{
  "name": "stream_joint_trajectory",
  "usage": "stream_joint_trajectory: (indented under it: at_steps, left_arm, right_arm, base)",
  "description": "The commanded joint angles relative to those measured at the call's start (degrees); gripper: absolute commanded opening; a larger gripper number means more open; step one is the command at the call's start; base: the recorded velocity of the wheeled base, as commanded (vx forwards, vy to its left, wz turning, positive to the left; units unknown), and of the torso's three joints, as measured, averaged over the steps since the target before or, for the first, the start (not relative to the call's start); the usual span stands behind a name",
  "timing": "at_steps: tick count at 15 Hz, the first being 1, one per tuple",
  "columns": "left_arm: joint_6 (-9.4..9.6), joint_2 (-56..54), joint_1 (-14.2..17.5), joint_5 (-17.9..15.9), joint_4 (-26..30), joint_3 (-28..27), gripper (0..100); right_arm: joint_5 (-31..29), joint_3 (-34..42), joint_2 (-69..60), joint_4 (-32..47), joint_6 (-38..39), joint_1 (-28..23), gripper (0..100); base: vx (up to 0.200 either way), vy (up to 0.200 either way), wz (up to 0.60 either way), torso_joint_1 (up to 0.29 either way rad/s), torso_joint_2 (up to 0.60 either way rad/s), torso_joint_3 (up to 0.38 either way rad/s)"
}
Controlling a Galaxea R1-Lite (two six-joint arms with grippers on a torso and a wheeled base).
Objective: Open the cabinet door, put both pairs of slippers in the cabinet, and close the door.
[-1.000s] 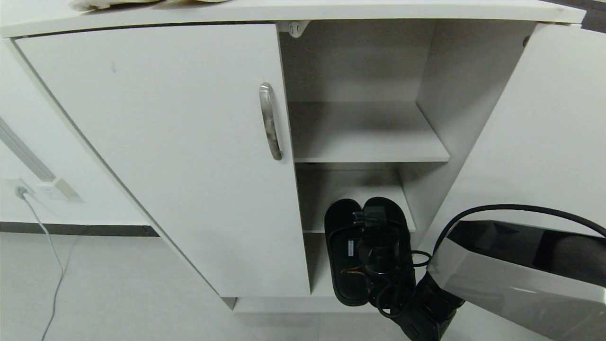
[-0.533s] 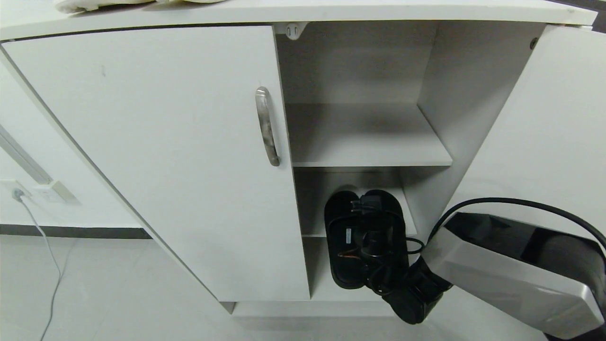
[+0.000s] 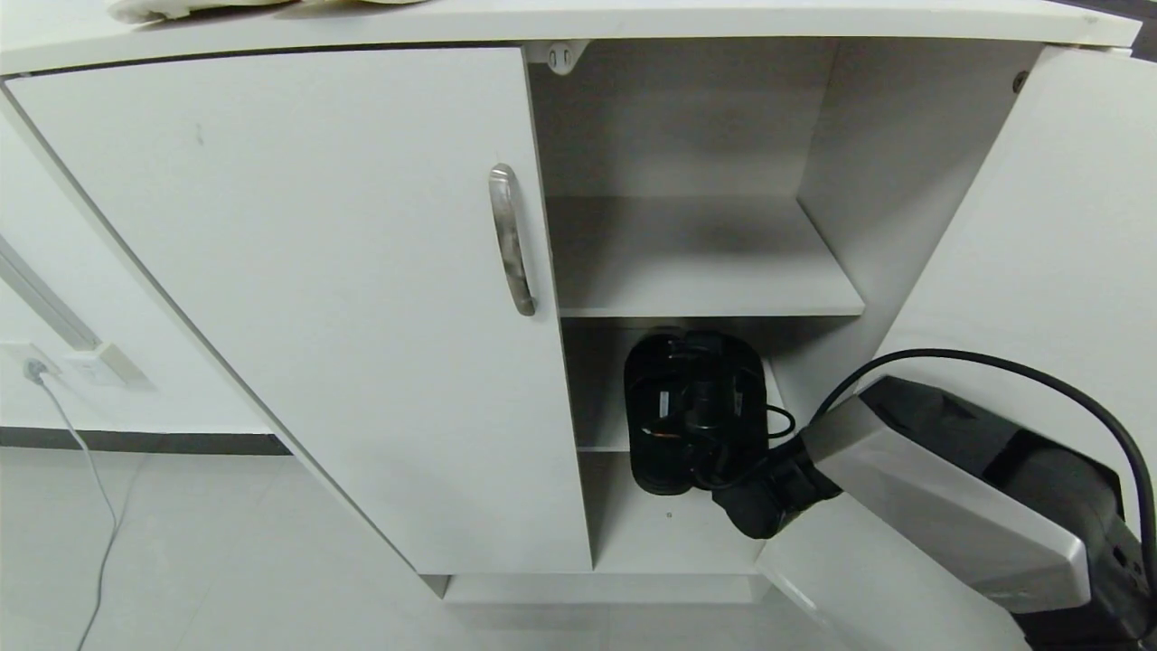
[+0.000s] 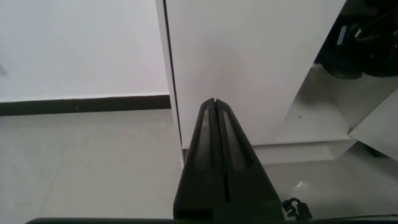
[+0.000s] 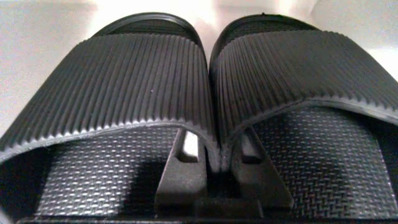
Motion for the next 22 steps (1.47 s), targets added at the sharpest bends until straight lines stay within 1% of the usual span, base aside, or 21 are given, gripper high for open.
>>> stream_joint_trajectory:
  at_steps: [1, 4, 7, 9, 14, 15, 17, 19, 22]
  left_arm:
    - [0.06, 0.07, 0.0, -0.06, 0.0, 0.0, 0]
    - [-0.03, 0.07, 0.0, -0.06, 0.0, 0.0, 0]
    - [0.06, 0.07, 0.0, -0.06, 0.0, 0.0, 0]
    - [-0.03, 0.07, 0.0, -0.06, 0.0, 0.0, 0]
    - [-0.03, 0.07, 0.0, 0.03, 0.0, 0.0, 0]
    - [-0.03, 0.07, 0.0, 0.03, 0.0, 0.0, 0]
    - [-0.03, 0.07, 0.0, -0.06, 0.0, 0.0, 0]
    - [-0.03, 0.07, 0.0, 0.03, 0.0, 0.0, 0]
    - [0.06, 0.07, 0.0, 0.03, 0.0, 0.0, 0]
  right_arm:
    - [0.66, -6.26, 1.32, 3.1, -0.01, -1.15, 0]
    - [0.66, -13.38, 3.52, 8.2, -0.01, -2.21, 0]
    - [1.63, -17.33, 6.15, 9.87, -0.01, -2.47, 0]
    - [1.8, -18.56, 7.38, 10.13, -0.01, -2.65, 0]
    - [1.89, -18.56, 7.73, 10.13, -0.01, -2.74, 0]
    - [1.8, -18.47, 7.82, 10.13, -0.01, -2.65, 100]
    - [1.36, -17.77, 7.56, 9.87, -0.01, -2.47, 100]
    - [1.27, -14.52, 5.54, 9.43, -0.01, -1.94, 100]
    - [1.19, -1.69, -2.55, 4.24, -0.09, 0.6, 100]
  base:
    - [0.0, 0.0, 0.0, 0.0, 0.0, 0.0]
    - [0.0, 0.0, 0.0, 0.0, 0.0, 0.0]
    - [0.0, 0.0, 0.0, 0.0, 0.0, 0.0]
    - [0.0, 0.0, 0.0, 0.0, 0.0, 0.0]
    - [0.0, 0.0, 0.0, 0.0, 0.0, 0.0]
    - [0.0, 0.0, 0.0, 0.0, 0.0, 0.0]
    - [0.0, 0.0, 0.0, 0.0, 0.0, 0.0]
    - [0.0, 0.0, 0.0, 0.0, 0.0, 0.0]
    - [0.0, 0.0, 0.0, 0.0, 0.0, 0.0]
